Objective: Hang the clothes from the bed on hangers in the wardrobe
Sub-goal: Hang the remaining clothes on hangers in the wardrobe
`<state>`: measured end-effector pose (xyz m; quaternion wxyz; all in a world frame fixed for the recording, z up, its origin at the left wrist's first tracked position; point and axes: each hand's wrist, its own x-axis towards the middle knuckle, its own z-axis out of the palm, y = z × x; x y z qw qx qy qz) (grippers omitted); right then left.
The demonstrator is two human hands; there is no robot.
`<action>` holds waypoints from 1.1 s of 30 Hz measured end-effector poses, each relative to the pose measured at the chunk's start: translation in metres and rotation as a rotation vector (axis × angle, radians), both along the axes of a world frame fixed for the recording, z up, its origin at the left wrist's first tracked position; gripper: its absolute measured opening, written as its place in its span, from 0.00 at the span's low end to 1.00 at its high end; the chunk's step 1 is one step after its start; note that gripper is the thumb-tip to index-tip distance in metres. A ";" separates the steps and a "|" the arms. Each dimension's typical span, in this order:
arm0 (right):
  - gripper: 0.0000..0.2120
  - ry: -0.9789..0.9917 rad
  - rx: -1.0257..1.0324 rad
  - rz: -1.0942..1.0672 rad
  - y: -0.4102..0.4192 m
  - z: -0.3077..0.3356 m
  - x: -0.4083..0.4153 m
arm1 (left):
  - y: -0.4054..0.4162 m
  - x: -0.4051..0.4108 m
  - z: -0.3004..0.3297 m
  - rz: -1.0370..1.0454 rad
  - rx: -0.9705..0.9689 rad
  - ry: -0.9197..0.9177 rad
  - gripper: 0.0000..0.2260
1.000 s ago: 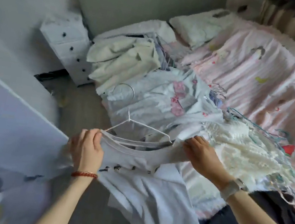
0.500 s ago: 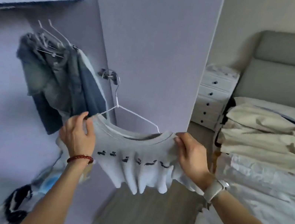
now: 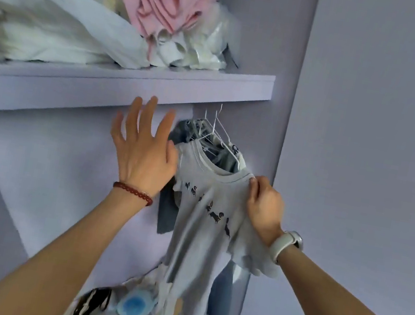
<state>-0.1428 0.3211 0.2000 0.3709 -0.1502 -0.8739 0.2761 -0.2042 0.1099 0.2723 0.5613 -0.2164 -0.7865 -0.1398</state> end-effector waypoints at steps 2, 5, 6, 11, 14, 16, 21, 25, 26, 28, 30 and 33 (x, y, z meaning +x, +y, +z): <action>0.15 -0.031 0.029 0.017 0.000 0.010 -0.037 | 0.001 -0.023 0.017 0.116 -0.061 -0.005 0.24; 0.15 -0.026 0.026 0.069 0.001 0.022 -0.090 | 0.002 -0.056 0.022 0.244 -0.085 -0.053 0.28; 0.15 -0.018 0.020 0.080 0.001 0.025 -0.105 | 0.002 -0.064 0.019 0.286 -0.091 -0.057 0.29; 0.15 -0.053 0.024 0.100 0.003 0.028 -0.163 | -0.003 -0.089 0.006 0.438 -0.176 0.002 0.34; 0.15 -0.119 -0.032 0.089 0.005 0.011 -0.188 | -0.006 -0.096 0.004 0.466 -0.180 0.037 0.34; 0.15 -0.163 -0.069 0.073 0.007 -0.004 -0.196 | -0.005 -0.100 0.003 0.477 -0.177 0.050 0.35; 0.15 -0.221 -0.131 0.145 0.017 -0.015 -0.194 | -0.005 -0.102 0.003 0.472 -0.176 0.054 0.35; 0.16 -0.202 -0.126 0.226 0.024 -0.015 -0.180 | -0.004 -0.097 0.004 0.437 -0.167 -0.002 0.34; 0.18 -0.201 -0.092 0.230 0.025 -0.014 -0.172 | -0.005 -0.096 0.005 0.423 -0.166 -0.014 0.34; 0.22 -0.217 -0.023 0.226 0.025 -0.013 -0.151 | -0.005 -0.091 0.008 0.386 -0.152 -0.042 0.33; 0.23 -0.239 0.072 0.209 0.023 -0.014 -0.124 | -0.002 -0.080 0.005 0.312 -0.097 -0.104 0.32; 0.24 -0.238 0.190 0.169 0.018 -0.023 -0.072 | 0.007 -0.052 -0.023 0.145 -0.002 -0.222 0.28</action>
